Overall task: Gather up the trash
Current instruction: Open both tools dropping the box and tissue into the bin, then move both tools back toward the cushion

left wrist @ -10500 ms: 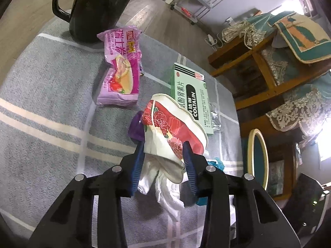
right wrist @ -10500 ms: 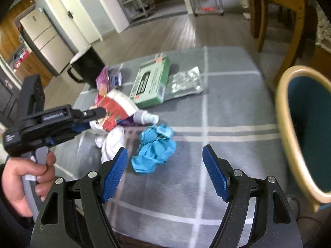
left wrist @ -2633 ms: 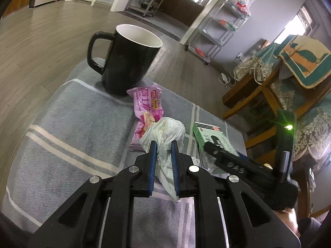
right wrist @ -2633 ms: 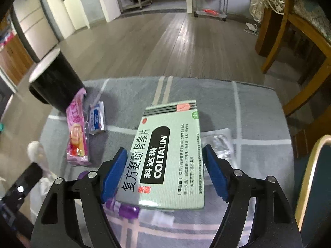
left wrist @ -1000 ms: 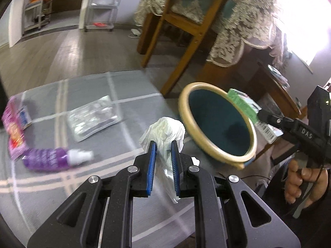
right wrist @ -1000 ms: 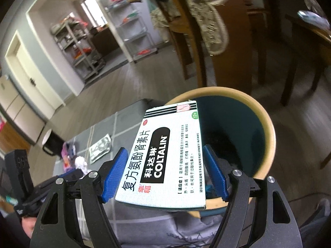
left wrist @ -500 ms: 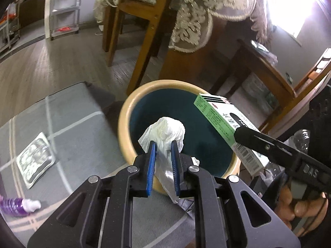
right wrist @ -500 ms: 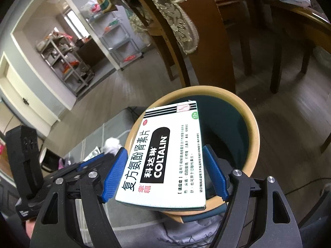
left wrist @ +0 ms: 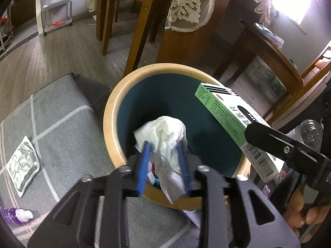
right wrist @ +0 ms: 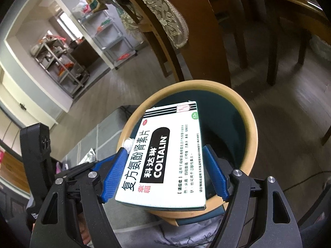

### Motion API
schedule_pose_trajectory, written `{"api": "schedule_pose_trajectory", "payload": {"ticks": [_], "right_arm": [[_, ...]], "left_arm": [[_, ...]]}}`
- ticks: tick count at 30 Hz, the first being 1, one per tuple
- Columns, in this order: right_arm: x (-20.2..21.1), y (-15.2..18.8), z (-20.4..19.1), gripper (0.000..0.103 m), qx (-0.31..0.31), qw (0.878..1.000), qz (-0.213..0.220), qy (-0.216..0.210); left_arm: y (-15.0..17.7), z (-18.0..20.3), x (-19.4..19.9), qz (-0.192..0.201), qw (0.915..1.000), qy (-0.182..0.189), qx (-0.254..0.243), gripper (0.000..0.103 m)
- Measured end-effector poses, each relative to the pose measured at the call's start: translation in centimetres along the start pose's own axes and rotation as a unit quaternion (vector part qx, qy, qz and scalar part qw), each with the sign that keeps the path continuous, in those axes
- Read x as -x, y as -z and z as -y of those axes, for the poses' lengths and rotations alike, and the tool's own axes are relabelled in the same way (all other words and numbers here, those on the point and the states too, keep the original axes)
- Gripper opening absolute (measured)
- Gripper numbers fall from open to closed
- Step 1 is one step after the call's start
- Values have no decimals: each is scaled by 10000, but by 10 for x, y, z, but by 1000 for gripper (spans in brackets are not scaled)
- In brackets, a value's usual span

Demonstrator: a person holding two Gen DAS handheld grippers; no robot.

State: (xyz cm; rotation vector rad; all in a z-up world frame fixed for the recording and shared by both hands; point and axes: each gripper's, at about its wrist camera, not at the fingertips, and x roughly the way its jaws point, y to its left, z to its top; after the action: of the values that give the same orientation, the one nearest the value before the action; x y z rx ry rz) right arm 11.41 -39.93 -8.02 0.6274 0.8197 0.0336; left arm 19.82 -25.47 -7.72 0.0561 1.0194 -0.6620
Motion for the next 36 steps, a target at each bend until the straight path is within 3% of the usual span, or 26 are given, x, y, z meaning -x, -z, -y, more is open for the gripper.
{"api": "schedule_pose_trajectory", "payload": {"ticks": [2, 5, 22, 36], "right_arm": [[-1, 1, 0, 76, -24, 10000, -27, 9], [-3, 2, 0, 76, -31, 10000, -76, 38], [-12, 2, -3, 82, 29, 9998, -175, 130], [-3, 6, -24, 83, 443, 9990, 31, 34]], "left_arm": [[1, 0, 3, 45, 10000, -10, 6, 52], [3, -2, 10, 136, 9999, -52, -21, 63], [37, -54, 60, 276, 9983, -411, 311, 74], [79, -135, 126, 492, 9898, -1028, 852, 75]]}}
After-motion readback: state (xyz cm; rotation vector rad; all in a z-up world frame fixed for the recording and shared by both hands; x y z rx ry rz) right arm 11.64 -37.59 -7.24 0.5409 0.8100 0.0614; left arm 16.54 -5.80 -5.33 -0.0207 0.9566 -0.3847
